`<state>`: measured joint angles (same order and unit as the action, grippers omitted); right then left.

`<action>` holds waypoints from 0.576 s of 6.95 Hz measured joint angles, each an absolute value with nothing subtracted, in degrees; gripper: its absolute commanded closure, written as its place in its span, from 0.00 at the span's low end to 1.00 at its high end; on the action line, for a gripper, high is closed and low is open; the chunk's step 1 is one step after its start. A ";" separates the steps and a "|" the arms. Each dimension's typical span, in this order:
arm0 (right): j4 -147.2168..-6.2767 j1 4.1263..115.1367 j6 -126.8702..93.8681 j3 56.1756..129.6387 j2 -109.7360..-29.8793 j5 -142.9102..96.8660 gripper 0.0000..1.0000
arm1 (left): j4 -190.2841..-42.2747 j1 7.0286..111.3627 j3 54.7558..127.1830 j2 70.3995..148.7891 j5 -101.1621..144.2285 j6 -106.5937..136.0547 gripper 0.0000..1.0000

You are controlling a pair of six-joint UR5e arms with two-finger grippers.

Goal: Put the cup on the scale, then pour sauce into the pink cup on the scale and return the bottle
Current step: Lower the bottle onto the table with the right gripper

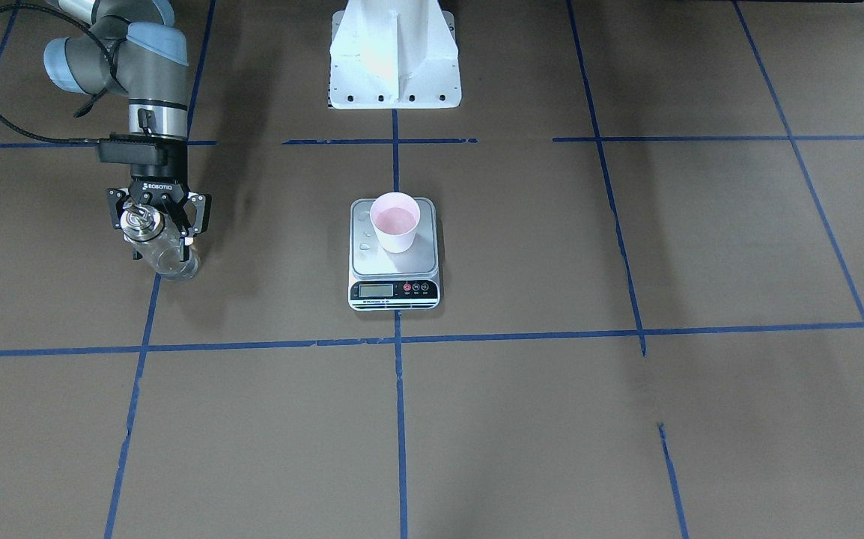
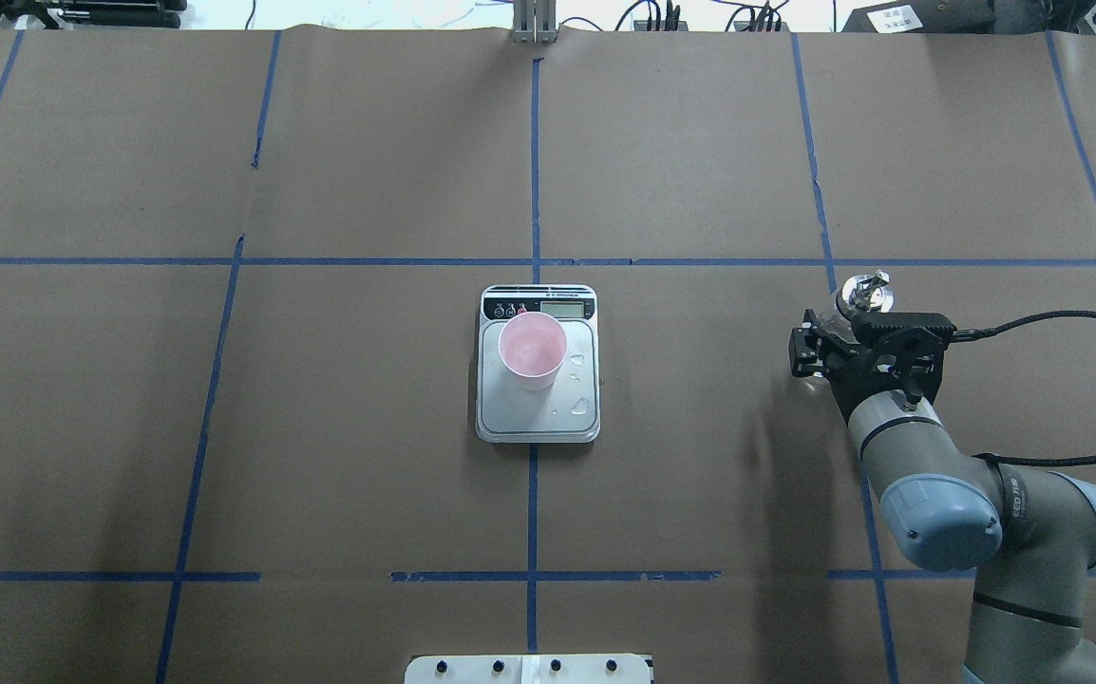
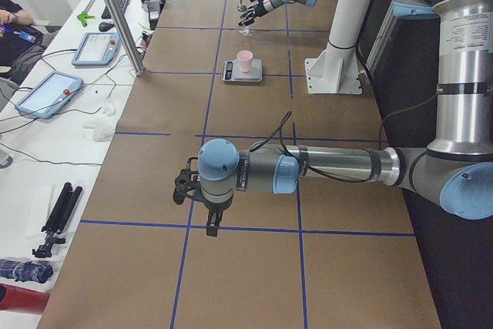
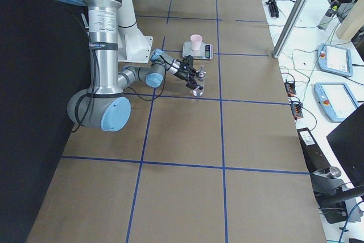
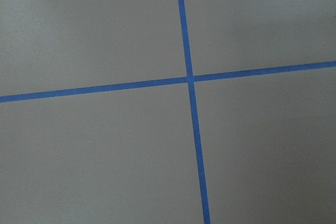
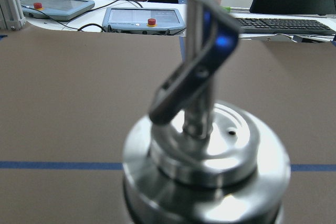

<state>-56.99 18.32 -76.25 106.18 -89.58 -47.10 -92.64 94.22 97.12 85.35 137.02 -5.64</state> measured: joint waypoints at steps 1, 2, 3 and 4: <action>-56.96 18.29 -76.23 106.06 -89.45 -46.73 0.00 | -92.64 94.22 97.12 85.39 137.02 -5.63 0.00; -56.96 18.29 -76.21 106.03 -89.33 -46.57 0.00 | -92.66 94.22 97.12 85.40 137.02 -5.63 0.00; -56.93 18.29 -76.18 106.00 -89.26 -46.52 0.00 | -92.67 94.22 97.12 85.40 137.02 -5.62 0.00; -56.89 18.28 -76.14 106.00 -89.20 -46.50 0.00 | -92.68 94.22 97.12 85.39 137.02 -5.62 0.00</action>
